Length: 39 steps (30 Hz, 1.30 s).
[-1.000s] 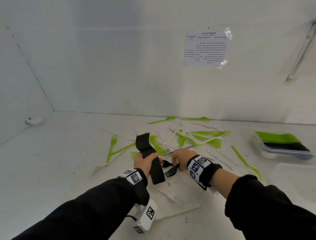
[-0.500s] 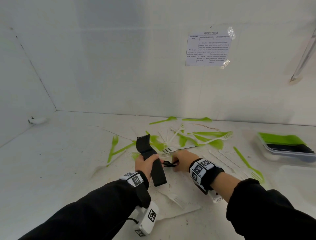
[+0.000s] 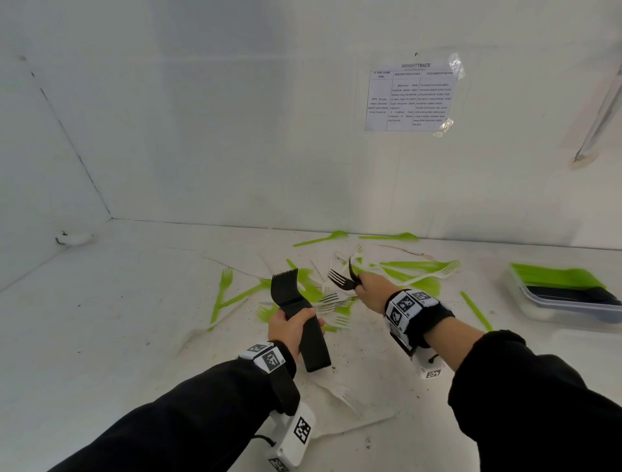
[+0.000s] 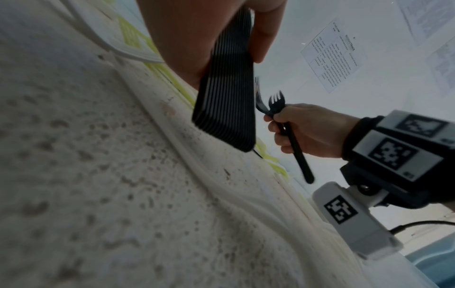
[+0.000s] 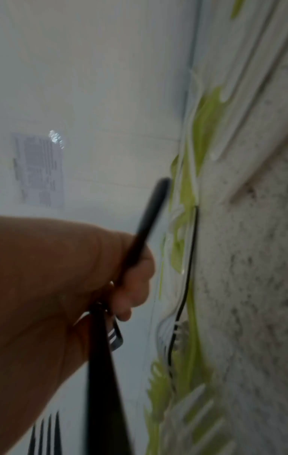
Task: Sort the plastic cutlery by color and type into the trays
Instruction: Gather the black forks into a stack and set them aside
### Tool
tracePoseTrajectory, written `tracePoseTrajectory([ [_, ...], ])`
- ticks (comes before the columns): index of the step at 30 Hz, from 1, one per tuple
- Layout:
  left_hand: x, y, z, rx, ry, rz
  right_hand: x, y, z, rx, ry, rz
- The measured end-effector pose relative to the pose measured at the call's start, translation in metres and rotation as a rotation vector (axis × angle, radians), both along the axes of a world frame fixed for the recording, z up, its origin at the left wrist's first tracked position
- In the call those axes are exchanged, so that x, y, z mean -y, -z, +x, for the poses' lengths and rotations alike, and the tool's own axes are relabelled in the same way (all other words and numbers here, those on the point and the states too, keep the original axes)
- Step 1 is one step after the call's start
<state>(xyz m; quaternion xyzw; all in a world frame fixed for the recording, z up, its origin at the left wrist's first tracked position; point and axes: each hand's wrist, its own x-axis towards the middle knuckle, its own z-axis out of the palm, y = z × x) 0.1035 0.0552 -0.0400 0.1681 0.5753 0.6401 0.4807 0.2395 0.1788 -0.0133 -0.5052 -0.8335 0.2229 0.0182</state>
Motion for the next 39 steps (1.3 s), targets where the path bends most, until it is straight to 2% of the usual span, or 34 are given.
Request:
tracePoseTrajectory([
  [3, -0.002, 0.001, 0.0, 0.012, -0.002, -0.012, -0.01, 0.009, 0.002, -0.041, 0.045, 0.036],
  [7, -0.007, 0.003, -0.003, 0.035, -0.01, -0.027, -0.022, 0.018, -0.001, 0.037, 0.029, 0.1],
  [12, -0.012, 0.003, -0.009, 0.026, -0.025, -0.031, -0.031, 0.014, -0.004, 0.174, -0.081, 0.131],
  [15, -0.014, 0.002, -0.008, 0.021, -0.015, -0.036, -0.031, 0.01, -0.004, 0.274, -0.176, 0.062],
  [18, -0.016, 0.002, -0.006, 0.015, -0.013, -0.04, -0.028, 0.009, -0.004, 0.314, -0.19, 0.059],
  [34, -0.018, 0.002, 0.016, 0.025, 0.046, -0.042, -0.014, 0.014, -0.005, -0.118, 0.05, -0.043],
  [39, -0.014, 0.001, 0.015, 0.029, 0.052, -0.037, -0.011, 0.015, -0.005, -0.188, 0.092, -0.067],
])
